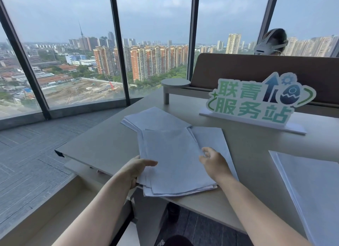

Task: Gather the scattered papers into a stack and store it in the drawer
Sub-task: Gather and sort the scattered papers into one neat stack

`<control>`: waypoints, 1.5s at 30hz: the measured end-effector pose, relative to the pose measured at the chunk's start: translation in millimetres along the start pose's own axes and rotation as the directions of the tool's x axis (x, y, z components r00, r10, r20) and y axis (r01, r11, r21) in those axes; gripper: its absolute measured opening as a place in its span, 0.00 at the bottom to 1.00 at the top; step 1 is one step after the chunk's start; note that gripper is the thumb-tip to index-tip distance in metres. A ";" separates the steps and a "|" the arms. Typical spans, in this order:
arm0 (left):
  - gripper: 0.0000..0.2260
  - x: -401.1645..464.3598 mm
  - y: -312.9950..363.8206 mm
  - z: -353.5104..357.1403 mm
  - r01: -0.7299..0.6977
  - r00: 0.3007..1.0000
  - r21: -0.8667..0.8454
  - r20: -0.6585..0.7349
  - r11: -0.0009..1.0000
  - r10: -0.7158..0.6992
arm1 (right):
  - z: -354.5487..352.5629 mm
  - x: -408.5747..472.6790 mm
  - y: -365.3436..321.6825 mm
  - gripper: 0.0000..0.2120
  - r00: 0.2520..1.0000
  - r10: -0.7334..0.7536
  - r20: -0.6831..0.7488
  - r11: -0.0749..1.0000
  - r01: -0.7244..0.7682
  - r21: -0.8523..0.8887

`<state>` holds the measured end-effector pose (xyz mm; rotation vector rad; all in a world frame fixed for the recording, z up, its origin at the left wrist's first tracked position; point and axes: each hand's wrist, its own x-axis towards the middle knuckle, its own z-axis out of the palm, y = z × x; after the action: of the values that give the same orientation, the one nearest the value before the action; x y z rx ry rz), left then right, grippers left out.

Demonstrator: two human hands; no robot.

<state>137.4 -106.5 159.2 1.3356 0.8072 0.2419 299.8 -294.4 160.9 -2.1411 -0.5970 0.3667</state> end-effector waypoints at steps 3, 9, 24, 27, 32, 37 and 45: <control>0.15 -1.1 0.0 1.4 -0.048 0.999 -0.001 0.021 0.999 0.048 | 0.2 -2.7 -10.7 0.21 0.999 0.048 0.009 0.990 -0.048 0.130; 0.27 -3.8 -2.2 4.8 -0.225 0.974 -0.009 -0.031 0.974 0.224 | -0.8 -2.4 -10.5 0.23 0.996 0.080 -0.023 0.970 -0.073 0.230; 0.06 -3.9 16.6 45.1 -0.596 0.801 -0.083 -0.127 0.799 0.585 | -26.4 -0.1 -18.8 0.03 0.952 -0.041 -0.303 0.740 0.233 0.631; 0.10 -2.8 6.2 46.8 -0.567 0.821 -0.070 -0.130 0.821 0.556 | -18.4 -9.4 -12.8 0.11 0.955 -0.102 -0.280 0.739 0.261 0.621; 0.02 -0.4 0.4 48.6 -0.535 0.841 -0.053 -0.123 0.843 0.526 | -13.9 -9.3 -9.3 0.13 0.931 -0.187 -0.313 0.801 0.329 0.501; 0.05 -3.5 8.0 50.9 -0.486 0.873 -0.091 -0.024 0.869 0.486 | -32.7 0.1 -9.0 0.09 0.887 -0.164 -0.432 0.880 0.330 0.343; 0.37 17.2 -10.2 57.9 -0.475 0.872 0.674 0.277 0.565 0.403 | -100.5 12.0 21.2 0.09 0.826 0.012 -0.563 0.918 0.215 0.334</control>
<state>183.9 -143.4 144.1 2.3129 0.4661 0.2576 362.0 -365.9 202.3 -1.7017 -0.2662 -0.1992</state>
